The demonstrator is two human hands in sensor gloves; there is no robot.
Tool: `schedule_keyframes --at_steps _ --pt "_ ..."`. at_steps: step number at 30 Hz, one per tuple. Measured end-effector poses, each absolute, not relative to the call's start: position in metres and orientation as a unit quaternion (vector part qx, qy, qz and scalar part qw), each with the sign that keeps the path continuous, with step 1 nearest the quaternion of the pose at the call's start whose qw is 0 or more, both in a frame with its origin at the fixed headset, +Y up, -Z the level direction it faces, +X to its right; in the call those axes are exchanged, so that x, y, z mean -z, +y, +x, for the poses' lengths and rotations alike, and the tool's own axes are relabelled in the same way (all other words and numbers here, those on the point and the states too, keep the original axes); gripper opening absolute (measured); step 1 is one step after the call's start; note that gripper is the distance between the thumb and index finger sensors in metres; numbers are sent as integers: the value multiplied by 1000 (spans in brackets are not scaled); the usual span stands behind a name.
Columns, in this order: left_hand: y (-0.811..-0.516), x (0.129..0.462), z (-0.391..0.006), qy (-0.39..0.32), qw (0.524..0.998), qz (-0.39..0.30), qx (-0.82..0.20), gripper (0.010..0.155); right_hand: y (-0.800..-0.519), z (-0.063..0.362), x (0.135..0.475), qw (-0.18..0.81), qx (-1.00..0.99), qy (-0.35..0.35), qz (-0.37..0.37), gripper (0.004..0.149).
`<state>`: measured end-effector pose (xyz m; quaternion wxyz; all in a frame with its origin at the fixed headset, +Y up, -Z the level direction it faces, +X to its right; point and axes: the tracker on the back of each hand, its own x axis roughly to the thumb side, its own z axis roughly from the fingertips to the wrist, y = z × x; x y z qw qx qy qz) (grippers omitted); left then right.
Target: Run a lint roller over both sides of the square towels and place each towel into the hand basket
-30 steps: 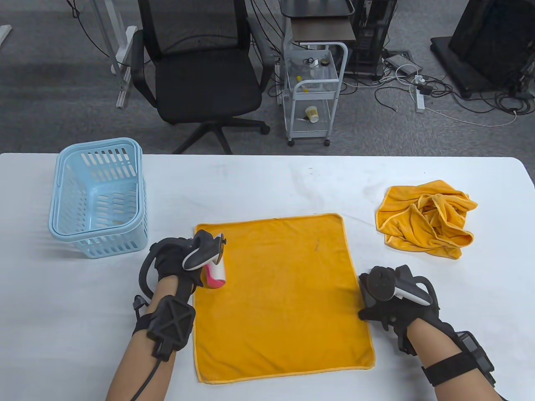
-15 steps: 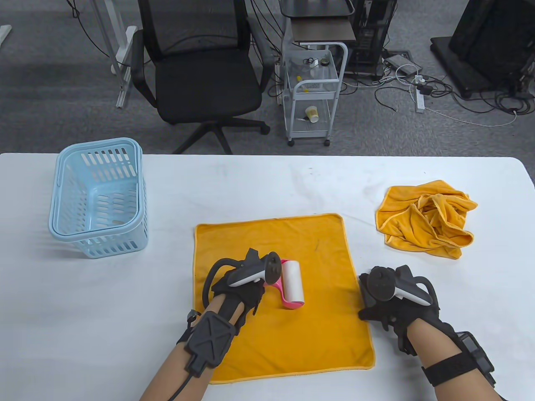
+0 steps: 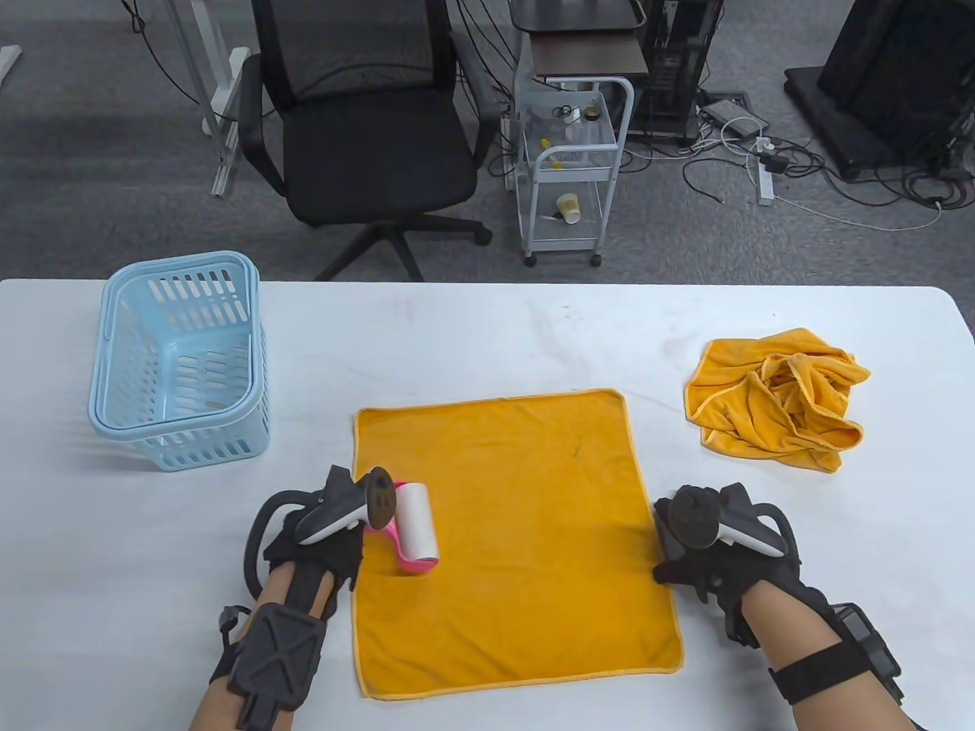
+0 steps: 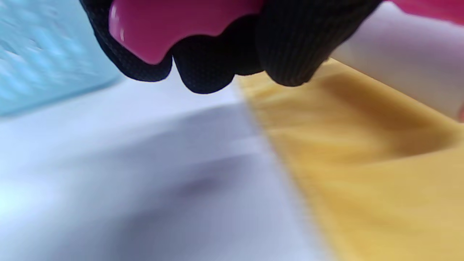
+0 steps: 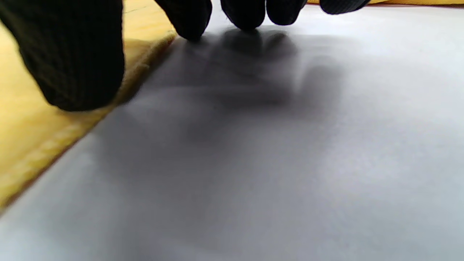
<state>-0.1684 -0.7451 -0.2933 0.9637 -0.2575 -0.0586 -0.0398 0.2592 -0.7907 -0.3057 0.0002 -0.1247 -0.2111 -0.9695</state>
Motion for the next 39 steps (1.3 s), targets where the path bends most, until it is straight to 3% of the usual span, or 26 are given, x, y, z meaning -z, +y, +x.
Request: schedule_keyframes --at_steps 6,12,15,19,25,31,36,39 --pt "-750 282 -87 -157 955 -251 -5 54 -790 259 305 -1 969 -211 -125 92" --pt "-767 280 -69 -167 951 -254 56 53 -790 259 306 -1 969 -211 -127 92" --pt "-767 280 -87 -147 951 -262 73 50 -791 259 306 -1 969 -211 -128 93" --pt "-761 276 -124 -111 945 -257 167 46 -791 259 306 -2 969 -211 -128 92" --pt "-760 270 -191 -36 943 -274 186 44 -791 259 306 -3 969 -211 -128 93" --pt "-757 265 -232 -9 960 -275 43 49 -791 260 306 -5 969 -211 -127 93" --pt "-755 262 -286 52 962 -249 -96 65 -791 260 305 -7 969 -210 -126 92" --pt "-761 260 -314 98 958 -241 -119 58 -791 260 306 -6 969 -211 -127 92"
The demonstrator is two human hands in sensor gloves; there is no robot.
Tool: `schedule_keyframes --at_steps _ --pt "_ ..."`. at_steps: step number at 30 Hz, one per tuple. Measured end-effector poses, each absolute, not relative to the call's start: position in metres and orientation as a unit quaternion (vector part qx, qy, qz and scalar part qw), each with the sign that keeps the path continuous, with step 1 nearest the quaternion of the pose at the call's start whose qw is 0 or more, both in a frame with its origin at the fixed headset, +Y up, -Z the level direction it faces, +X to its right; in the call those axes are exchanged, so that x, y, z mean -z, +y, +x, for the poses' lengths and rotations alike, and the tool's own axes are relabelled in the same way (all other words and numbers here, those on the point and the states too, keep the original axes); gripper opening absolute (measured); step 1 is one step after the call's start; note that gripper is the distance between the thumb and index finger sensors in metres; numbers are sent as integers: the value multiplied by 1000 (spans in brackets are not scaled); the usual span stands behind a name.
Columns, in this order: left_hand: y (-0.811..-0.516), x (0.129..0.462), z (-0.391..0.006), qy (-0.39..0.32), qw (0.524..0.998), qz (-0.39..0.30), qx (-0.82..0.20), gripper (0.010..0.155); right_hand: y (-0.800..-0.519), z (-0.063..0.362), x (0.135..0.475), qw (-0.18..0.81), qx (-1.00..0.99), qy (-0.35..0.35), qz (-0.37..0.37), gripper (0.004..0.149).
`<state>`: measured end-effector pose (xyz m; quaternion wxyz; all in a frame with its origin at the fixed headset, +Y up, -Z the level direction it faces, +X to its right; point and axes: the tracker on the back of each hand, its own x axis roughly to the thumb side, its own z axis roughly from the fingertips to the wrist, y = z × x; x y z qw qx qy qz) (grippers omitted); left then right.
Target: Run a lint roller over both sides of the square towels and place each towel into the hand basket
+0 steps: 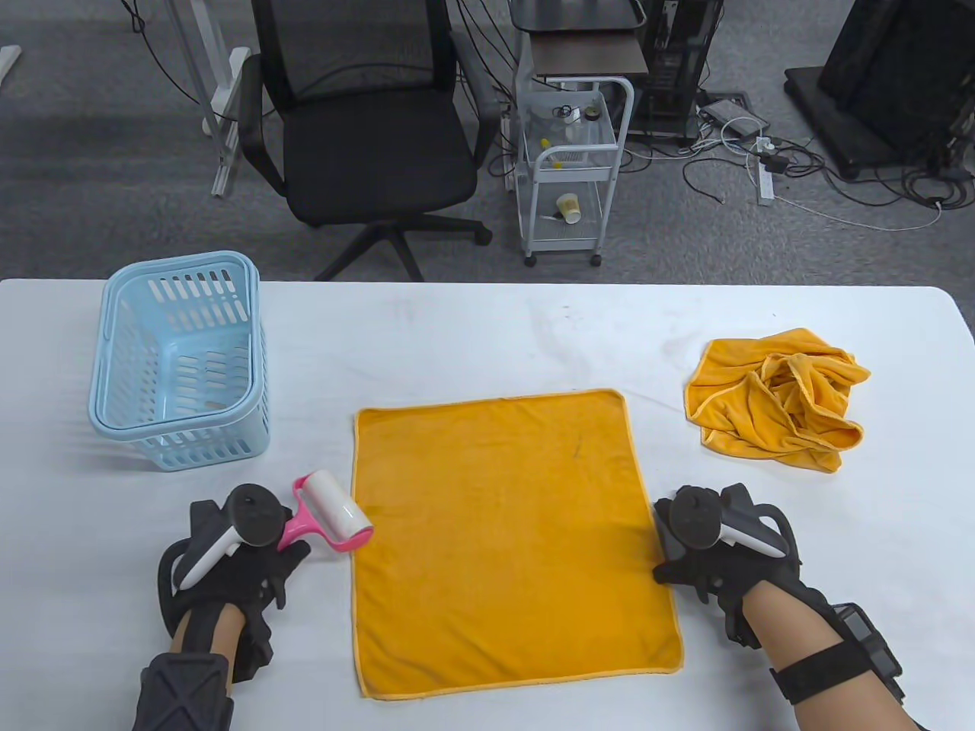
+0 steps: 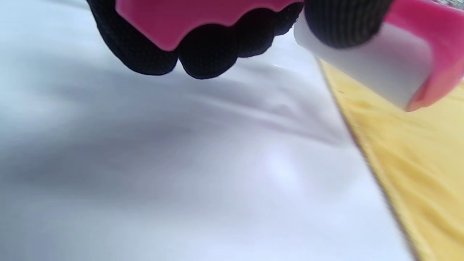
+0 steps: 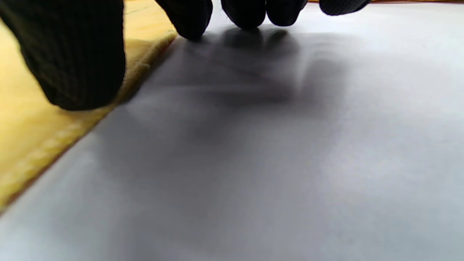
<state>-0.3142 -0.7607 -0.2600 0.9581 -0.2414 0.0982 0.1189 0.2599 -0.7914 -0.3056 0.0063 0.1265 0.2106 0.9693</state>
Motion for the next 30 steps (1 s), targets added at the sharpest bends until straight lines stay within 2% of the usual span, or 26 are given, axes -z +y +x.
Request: schedule_keyframes --at_steps 4,9,11,14,17,21,25,30 --pt "-773 257 -333 133 957 -239 -99 55 -791 260 306 7 -969 211 127 92" --pt "-785 256 -338 150 951 -266 -42 62 -791 260 306 7 -969 212 127 92" --pt "-779 256 -335 149 953 -261 -37 70 -791 260 306 7 -969 212 127 92" --pt "-751 258 -317 118 964 -238 -29 78 -792 261 306 9 -968 216 131 92" --pt "-712 264 -267 59 982 -177 -22 80 -791 265 307 30 -966 219 132 92" --pt "-696 277 -177 -38 988 -144 -38 84 -782 267 306 59 -970 192 134 92" --pt "-723 291 -109 -91 981 -173 -20 90 -778 269 304 58 -973 177 134 92" --pt "-774 300 -65 -122 962 -243 11 98 -777 270 304 51 -975 175 130 92"
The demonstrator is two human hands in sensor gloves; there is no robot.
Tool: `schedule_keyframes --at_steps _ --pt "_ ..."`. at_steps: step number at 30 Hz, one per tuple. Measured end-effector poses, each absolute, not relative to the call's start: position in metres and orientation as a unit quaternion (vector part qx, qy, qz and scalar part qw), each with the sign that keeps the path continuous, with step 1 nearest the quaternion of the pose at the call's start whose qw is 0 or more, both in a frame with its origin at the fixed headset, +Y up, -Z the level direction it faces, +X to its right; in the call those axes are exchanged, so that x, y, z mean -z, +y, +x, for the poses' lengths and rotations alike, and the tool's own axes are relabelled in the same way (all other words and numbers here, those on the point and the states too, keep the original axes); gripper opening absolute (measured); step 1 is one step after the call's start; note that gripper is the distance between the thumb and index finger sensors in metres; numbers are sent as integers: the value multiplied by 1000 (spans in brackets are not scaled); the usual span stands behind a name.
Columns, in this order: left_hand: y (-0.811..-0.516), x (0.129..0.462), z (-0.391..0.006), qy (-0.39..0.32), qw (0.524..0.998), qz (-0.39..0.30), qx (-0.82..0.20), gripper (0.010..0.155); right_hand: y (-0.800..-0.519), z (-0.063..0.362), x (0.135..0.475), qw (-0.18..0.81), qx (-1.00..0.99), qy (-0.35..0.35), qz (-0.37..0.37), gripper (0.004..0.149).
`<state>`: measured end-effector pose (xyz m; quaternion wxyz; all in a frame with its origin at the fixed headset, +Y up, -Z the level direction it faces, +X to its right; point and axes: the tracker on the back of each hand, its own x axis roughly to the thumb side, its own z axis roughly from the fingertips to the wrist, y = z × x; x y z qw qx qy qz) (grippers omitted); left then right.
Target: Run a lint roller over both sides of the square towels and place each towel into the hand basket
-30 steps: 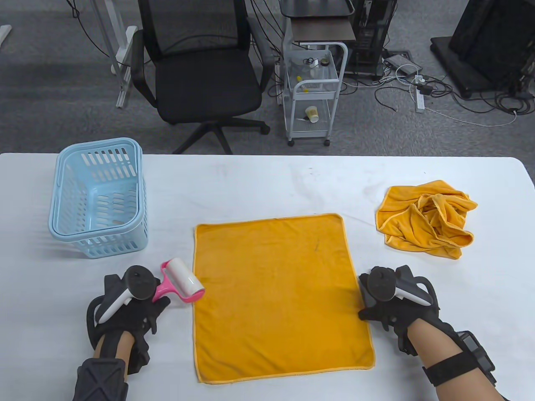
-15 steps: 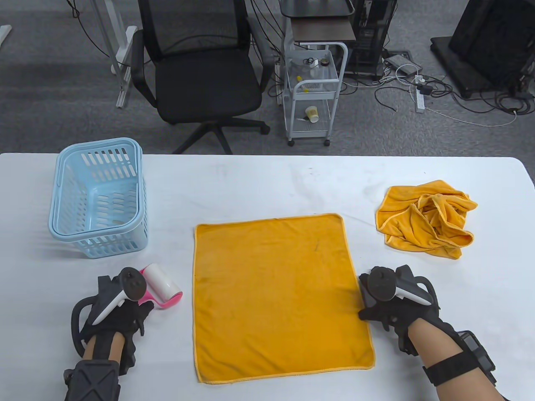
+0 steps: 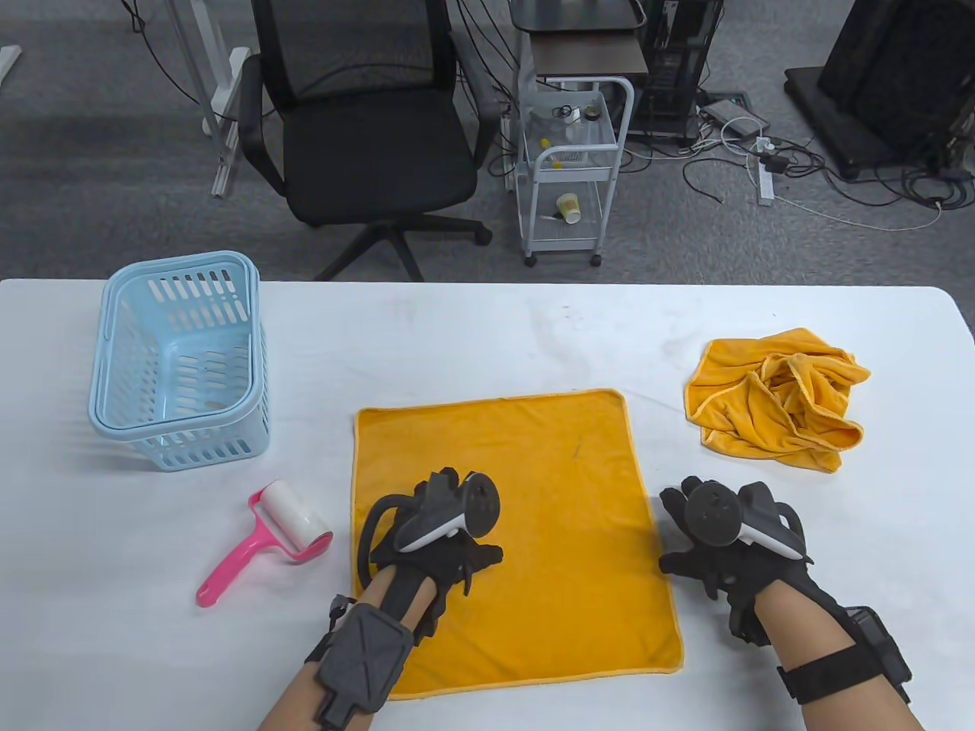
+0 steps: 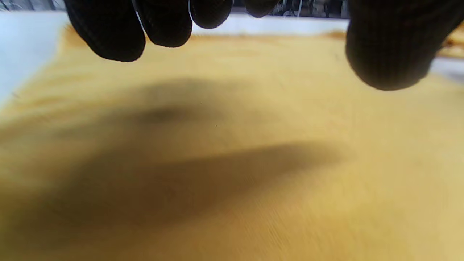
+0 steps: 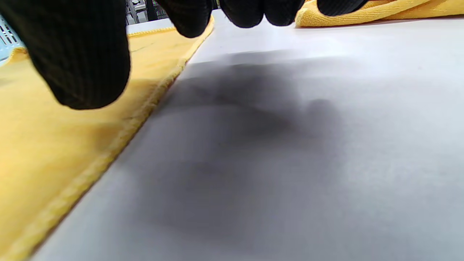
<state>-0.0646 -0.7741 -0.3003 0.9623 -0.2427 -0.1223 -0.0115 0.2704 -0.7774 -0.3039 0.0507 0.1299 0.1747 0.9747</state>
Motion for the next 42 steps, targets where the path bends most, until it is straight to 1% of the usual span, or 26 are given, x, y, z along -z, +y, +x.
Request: schedule_keyframes --at_steps 3,4,5,7,8,10,11,12,14,15,16,18,19,20,22,24,25,27,31,32,34,36,37,39,40,42 --pt "-794 301 -56 -126 952 -276 34 97 -777 270 304 45 -976 169 131 92" --pt "-797 300 -55 -121 954 -268 56 94 -777 271 305 43 -976 167 131 92" --pt "-793 299 -55 -127 957 -251 69 91 -777 271 305 42 -976 167 131 91" --pt "-791 301 -55 -128 960 -246 42 78 -777 271 305 38 -977 164 131 91" --pt "-792 301 -56 -126 963 -235 24 68 -777 271 305 36 -977 163 131 91" --pt "-790 302 -58 -129 969 -211 30 50 -777 271 305 34 -977 164 131 91" --pt "-790 303 -59 -128 970 -204 36 45 -777 270 305 33 -977 164 132 91" --pt "-789 306 -62 -131 969 -206 25 44 -777 270 305 33 -977 164 132 91" --pt "-782 313 -74 -115 966 -228 -30 42 -777 269 305 32 -977 164 134 91" --pt "-774 316 -84 -101 965 -227 -86 42 -777 269 305 32 -976 165 135 91" --pt "-767 318 -90 -93 965 -217 -111 41 -777 269 305 32 -976 165 136 91" --pt "-736 325 -114 -76 966 -186 -160 39 -778 268 304 32 -976 164 138 91" --pt "-714 329 -129 -66 968 -160 -182 38 -778 268 304 32 -976 164 138 91" --pt "-700 331 -139 -60 968 -144 -195 37 -778 268 304 32 -976 164 138 90" --pt "-660 334 -168 -41 968 -98 -226 38 -778 268 304 31 -976 164 138 91" --pt "-613 336 -205 -15 965 -37 -259 38 -778 268 304 31 -976 164 138 91" --pt "-599 335 -217 -6 964 -18 -266 39 -779 268 304 31 -976 164 137 91" --pt "-557 333 -256 29 958 45 -283 40 -779 267 304 30 -976 165 138 90" --pt "-500 325 -317 89 936 154 -305 40 -779 266 304 28 -976 166 139 90" --pt "-488 324 -331 107 929 180 -304 40 -779 266 304 28 -976 165 139 90" --pt "-476 323 -352 137 920 222 -293 40 -778 266 304 29 -977 163 138 90" --pt "-475 327 -366 163 916 243 -272 40 -777 266 304 30 -977 162 137 91" --pt "-481 332 -372 177 918 245 -257 40 -777 266 304 30 -977 161 137 91" --pt "-501 345 -378 185 927 219 -241 39 -776 266 304 30 -977 160 136 91" --pt "-517 355 -381 180 935 183 -244 40 -776 266 304 30 -977 160 136 91" --pt "-553 370 -383 169 943 73 -276 47 -776 266 304 30 -977 159 136 91"
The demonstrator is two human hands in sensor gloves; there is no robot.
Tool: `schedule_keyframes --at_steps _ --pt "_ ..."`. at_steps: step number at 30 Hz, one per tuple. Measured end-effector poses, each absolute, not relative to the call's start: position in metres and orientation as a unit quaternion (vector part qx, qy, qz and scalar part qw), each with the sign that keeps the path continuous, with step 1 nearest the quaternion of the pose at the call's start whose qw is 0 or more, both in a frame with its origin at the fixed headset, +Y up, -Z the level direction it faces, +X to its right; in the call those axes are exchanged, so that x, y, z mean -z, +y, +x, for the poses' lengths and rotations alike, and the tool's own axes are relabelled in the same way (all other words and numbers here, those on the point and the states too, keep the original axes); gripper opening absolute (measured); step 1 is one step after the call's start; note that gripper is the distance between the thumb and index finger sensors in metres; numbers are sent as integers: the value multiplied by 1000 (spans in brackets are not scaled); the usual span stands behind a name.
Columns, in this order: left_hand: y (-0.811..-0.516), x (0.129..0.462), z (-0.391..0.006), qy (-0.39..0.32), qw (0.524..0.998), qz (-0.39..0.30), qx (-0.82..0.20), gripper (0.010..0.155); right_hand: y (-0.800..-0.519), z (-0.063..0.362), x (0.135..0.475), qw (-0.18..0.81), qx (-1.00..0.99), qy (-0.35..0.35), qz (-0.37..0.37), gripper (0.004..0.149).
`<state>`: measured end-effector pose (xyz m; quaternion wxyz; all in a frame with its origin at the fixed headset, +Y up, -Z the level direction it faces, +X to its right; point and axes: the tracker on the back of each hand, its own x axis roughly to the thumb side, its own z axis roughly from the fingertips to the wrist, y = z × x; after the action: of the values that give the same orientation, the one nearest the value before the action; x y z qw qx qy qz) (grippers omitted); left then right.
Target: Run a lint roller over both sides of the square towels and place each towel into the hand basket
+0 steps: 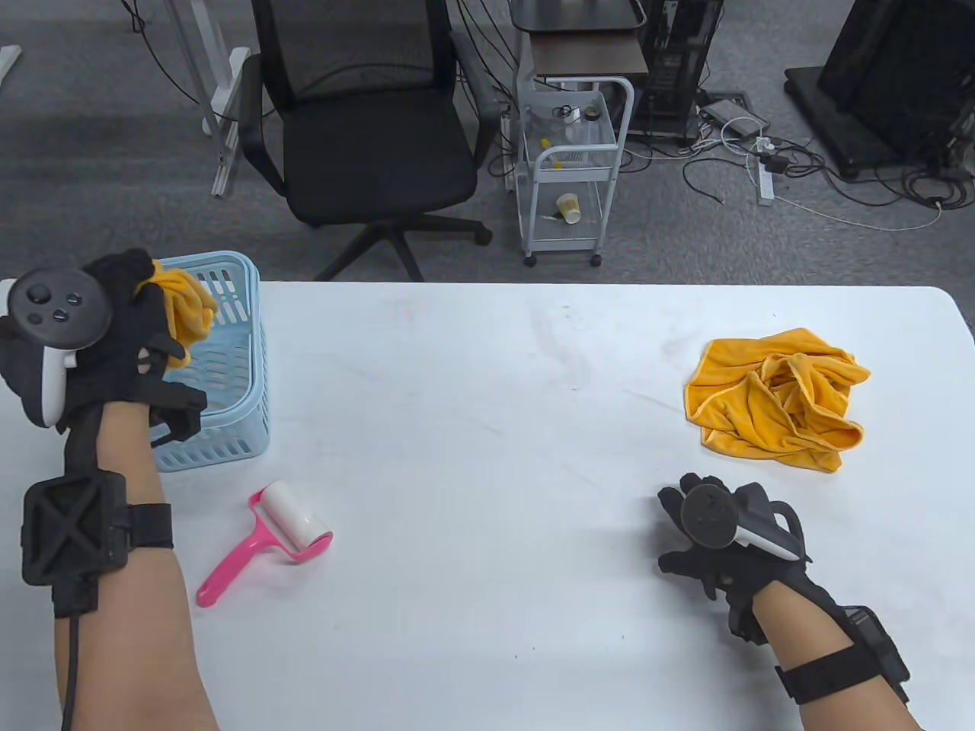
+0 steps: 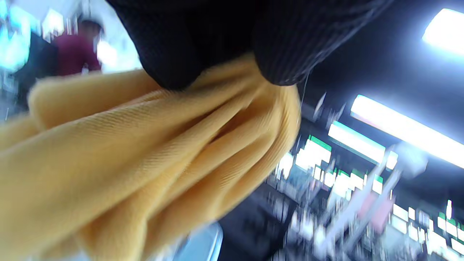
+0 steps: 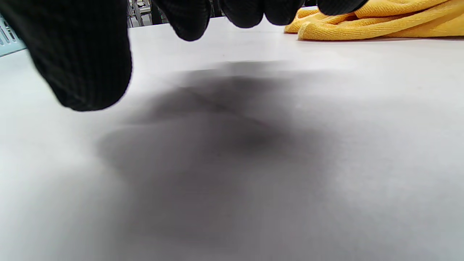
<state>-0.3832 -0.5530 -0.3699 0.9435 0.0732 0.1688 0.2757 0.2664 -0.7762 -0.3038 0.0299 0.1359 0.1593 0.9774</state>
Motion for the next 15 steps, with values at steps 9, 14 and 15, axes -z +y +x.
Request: schedule_keyframes --at_steps 9,14,15 --pt "-592 363 -344 116 963 34 -239 53 -775 263 301 25 -977 156 143 91" --pt "-566 341 -276 29 975 61 -210 59 -777 260 301 23 -977 156 147 91" --pt "-565 336 -263 13 975 65 -212 60 -778 260 301 23 -976 157 146 91"
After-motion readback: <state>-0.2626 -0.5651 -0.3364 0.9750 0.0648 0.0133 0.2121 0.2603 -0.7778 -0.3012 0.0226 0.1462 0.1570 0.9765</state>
